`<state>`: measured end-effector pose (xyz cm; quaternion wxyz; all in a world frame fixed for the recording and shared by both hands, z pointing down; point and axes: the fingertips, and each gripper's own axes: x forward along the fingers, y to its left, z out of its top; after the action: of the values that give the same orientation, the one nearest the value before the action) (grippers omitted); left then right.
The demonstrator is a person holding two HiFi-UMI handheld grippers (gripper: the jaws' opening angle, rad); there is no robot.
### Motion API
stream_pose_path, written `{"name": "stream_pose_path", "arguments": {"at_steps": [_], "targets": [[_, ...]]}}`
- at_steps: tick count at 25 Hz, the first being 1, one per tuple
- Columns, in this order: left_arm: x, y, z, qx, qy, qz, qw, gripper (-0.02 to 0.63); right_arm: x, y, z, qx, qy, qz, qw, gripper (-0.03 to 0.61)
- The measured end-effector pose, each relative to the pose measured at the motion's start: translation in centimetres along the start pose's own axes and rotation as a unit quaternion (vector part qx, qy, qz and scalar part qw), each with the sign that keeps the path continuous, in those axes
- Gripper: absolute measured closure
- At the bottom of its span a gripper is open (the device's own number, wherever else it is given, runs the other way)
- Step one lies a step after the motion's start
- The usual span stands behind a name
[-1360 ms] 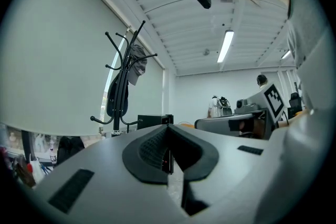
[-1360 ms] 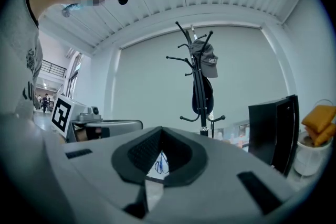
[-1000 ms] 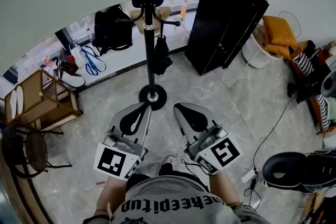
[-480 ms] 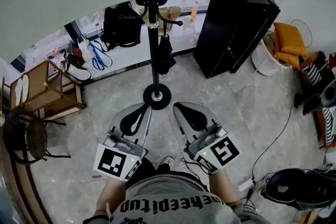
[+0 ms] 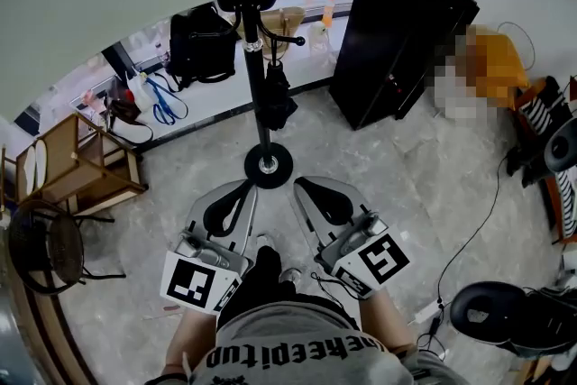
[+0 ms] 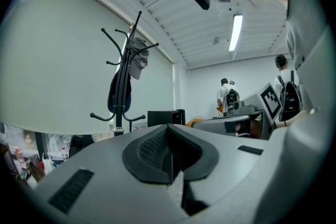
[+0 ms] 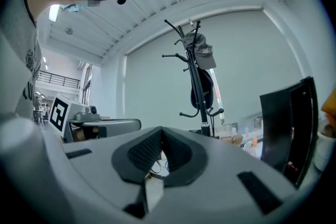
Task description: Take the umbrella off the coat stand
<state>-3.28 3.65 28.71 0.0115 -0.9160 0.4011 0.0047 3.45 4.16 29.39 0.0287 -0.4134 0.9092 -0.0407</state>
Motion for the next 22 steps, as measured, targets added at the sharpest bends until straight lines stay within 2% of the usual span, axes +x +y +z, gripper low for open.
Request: {"name": "stream_pose_path", "arguments": {"at_steps": [22], "targets": [[8.2, 7.1, 0.8, -0.010, -0.020, -0.055, 0.9982, 0.598, 7.6, -6.2, 1.7, -0.014, 0.001, -0.056, 0.998, 0.568]]}}
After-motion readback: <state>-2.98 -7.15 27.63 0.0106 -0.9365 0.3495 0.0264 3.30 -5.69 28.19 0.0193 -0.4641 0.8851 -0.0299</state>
